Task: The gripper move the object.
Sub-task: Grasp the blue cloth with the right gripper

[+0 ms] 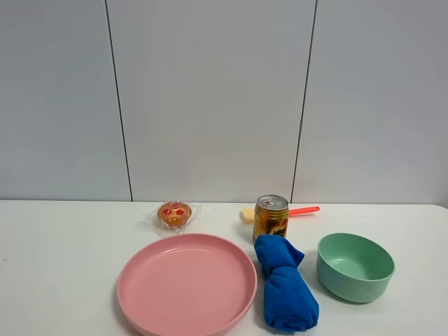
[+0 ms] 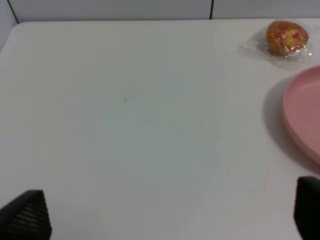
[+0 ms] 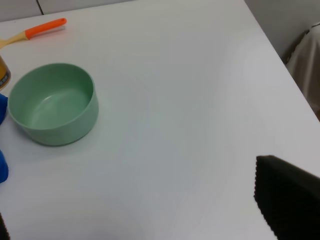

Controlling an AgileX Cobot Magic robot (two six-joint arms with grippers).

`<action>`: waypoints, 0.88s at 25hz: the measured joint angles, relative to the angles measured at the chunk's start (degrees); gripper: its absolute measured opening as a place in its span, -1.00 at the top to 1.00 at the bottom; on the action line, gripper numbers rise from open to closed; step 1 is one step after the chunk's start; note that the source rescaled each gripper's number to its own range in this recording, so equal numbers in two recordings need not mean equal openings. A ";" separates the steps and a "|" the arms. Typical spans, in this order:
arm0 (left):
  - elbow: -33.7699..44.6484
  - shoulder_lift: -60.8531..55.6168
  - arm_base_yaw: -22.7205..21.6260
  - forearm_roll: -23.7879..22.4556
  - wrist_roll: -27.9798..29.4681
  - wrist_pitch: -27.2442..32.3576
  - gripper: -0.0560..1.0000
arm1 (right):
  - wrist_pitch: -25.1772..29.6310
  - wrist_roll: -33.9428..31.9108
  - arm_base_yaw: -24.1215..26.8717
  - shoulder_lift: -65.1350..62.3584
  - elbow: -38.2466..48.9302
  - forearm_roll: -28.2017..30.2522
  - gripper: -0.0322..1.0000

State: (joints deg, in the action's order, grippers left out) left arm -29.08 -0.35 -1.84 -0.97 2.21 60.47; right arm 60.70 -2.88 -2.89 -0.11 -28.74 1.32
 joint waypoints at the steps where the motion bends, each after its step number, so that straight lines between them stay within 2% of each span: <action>1: 0.00 0.00 0.00 0.00 0.00 0.00 -1.00 | 0.00 -0.24 0.00 0.00 0.00 -0.63 -0.99; 5: 0.00 0.00 0.00 0.00 0.00 0.00 -1.00 | -0.96 0.75 0.00 0.00 -0.10 -6.52 -0.99; 10: 0.00 0.00 0.00 0.00 0.00 0.00 -1.00 | -5.41 9.60 0.00 2.00 -4.56 -18.96 -0.99; 18: 0.00 0.00 0.00 0.00 0.00 0.00 -1.00 | -4.31 26.28 0.00 28.00 -23.84 -30.08 -1.00; 22: 0.00 0.00 0.00 0.00 0.00 0.00 -1.00 | -2.50 30.43 -0.83 41.24 -33.97 -32.90 -1.00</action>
State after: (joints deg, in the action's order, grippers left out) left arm -29.08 -0.35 -1.84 -0.97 2.21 60.47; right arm 58.20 27.55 -3.72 41.13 -62.72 -31.58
